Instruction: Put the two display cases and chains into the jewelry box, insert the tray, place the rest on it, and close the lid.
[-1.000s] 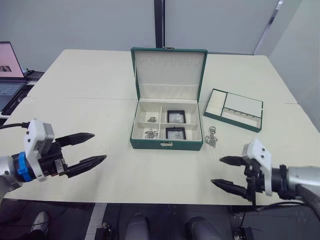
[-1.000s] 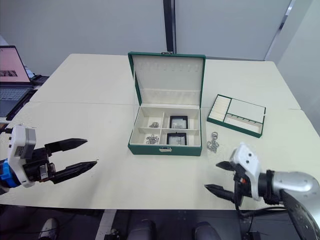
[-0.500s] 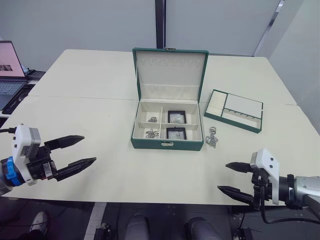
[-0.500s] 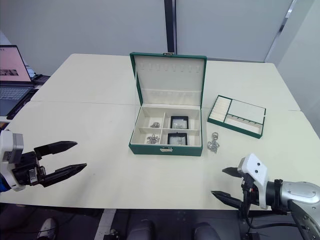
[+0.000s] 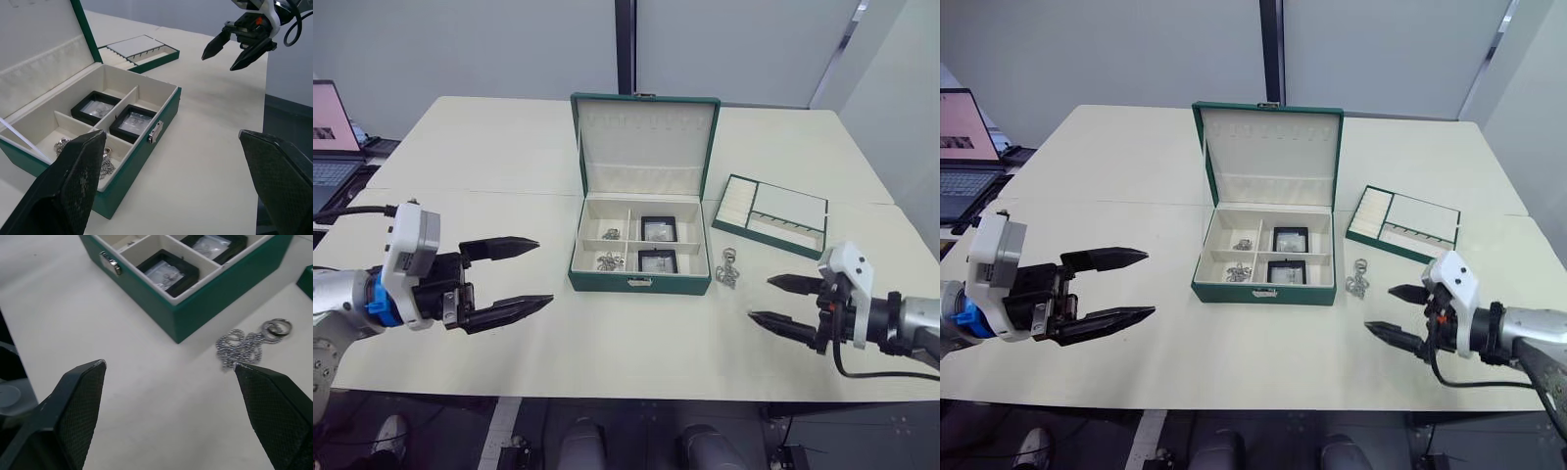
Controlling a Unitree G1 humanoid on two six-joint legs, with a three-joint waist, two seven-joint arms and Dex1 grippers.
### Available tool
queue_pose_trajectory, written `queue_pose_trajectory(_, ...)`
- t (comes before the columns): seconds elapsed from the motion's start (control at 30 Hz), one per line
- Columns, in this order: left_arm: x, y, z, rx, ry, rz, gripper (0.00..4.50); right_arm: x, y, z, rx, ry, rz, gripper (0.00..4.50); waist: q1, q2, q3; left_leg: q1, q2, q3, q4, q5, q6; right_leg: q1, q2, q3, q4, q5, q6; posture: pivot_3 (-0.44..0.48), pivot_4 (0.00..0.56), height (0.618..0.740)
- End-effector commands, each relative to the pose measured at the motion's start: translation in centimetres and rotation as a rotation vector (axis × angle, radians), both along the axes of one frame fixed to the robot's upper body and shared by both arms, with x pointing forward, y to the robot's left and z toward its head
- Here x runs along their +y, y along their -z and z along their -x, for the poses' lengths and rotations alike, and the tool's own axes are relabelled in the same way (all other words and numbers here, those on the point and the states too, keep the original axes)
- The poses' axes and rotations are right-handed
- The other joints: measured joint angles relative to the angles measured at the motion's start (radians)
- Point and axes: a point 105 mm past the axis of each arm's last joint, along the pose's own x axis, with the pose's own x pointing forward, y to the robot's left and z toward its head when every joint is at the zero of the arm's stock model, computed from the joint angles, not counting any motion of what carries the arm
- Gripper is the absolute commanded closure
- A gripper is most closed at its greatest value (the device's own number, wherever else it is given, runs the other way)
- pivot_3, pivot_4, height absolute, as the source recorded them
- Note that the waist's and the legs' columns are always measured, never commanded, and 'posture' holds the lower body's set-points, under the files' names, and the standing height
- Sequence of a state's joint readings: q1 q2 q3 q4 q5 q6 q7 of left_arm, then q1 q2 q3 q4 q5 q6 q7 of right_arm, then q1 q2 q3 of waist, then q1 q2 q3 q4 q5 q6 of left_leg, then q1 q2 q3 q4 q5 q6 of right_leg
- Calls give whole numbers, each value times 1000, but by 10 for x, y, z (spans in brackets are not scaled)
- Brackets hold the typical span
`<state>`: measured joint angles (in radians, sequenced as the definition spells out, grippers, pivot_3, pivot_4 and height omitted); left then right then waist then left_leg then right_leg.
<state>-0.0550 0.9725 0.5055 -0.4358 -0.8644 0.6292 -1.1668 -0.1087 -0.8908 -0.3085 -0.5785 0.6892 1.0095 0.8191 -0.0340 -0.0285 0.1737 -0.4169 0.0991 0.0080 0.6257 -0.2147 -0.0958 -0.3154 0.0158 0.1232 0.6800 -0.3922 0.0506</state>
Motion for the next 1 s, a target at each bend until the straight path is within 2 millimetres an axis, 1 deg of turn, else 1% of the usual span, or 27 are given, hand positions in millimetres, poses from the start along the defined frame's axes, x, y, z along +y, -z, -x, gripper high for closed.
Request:
queue_pose_trajectory(0.03,-5,-6,-2,-14,23,9,0,-9,-10,-24,-41,29,30,59,0,0,0,0,0,0,0,0,0,0,0,0,0,0,0,0,150,740)
queue_pose_trajectory(0.2,-10,-6,-7,-20,26,15,0,-25,-14,-68,-77,12,120,59,0,1,1,0,0,1,1,0,0,-1,0,0,0,0,0,0,150,740)
queue_pose_trajectory(0.33,-16,-11,-9,-27,23,15,0,-34,-17,-102,-75,7,158,59,-1,2,1,0,0,2,1,0,0,-1,0,1,0,0,0,0,150,740)
queue_pose_trajectory(0.43,-18,-13,-9,-27,16,14,0,-36,-18,-119,-77,-7,181,59,-2,2,2,0,0,3,2,1,-1,-2,0,1,0,0,0,0,150,740)
queue_pose_trajectory(0.57,-23,-14,-8,-26,5,8,0,-31,-12,-133,-52,-45,199,59,-2,3,2,0,1,3,3,2,-3,-2,0,1,0,0,0,0,150,740)
queue_pose_trajectory(0.7,-25,-18,-7,-31,-6,9,0,-33,-2,-143,-26,-50,231,59,-2,3,2,0,1,4,3,2,-3,-1,-1,1,0,0,0,0,150,740)
queue_pose_trajectory(1.0,-23,-21,1,-26,-37,2,0,-42,10,-154,-4,-37,265,59,-7,3,3,0,1,4,3,2,-3,-1,-1,1,0,0,0,0,150,740)
